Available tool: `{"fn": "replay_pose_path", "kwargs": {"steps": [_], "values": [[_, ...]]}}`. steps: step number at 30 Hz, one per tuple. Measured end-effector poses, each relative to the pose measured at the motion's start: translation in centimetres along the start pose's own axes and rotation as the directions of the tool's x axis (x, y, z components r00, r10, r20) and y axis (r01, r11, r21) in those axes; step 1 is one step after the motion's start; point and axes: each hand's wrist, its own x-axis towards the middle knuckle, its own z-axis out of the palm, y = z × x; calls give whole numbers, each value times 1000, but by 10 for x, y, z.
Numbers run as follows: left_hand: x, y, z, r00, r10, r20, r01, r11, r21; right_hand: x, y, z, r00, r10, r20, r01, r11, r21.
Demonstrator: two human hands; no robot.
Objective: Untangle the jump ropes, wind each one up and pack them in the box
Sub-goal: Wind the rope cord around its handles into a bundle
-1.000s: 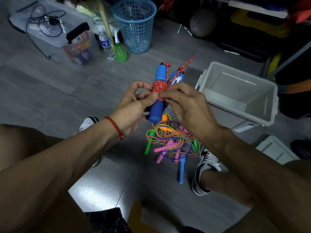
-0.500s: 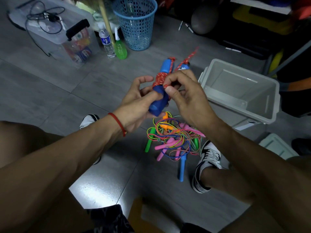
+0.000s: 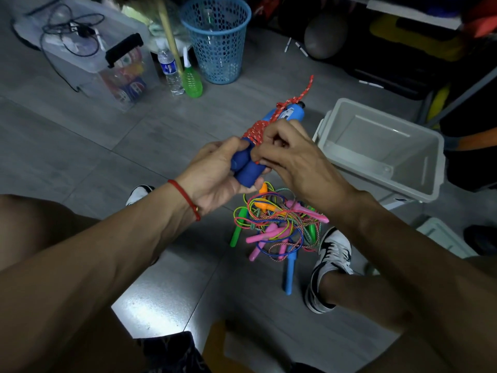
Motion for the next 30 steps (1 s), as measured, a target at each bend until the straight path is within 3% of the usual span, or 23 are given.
{"fn": "replay_pose_path", "kwargs": {"steps": [10,17,25,30], "values": [[-1,2,-7,998,32,61,-36,997,68,-7,0,6,984,-13,-175,21,999,47],[-4,-3,-2,997,63,-34,-58,987,150,-1,-1,0,995,68,-67,-63,996,61],[-3,-7,11,986,153,-65,-140,976,167,4,-9,1,935,346,-70,-339,935,103],[0,-7,19,979,196,-57,-191,978,82,4,-9,3,827,554,-96,-529,824,203]]}}
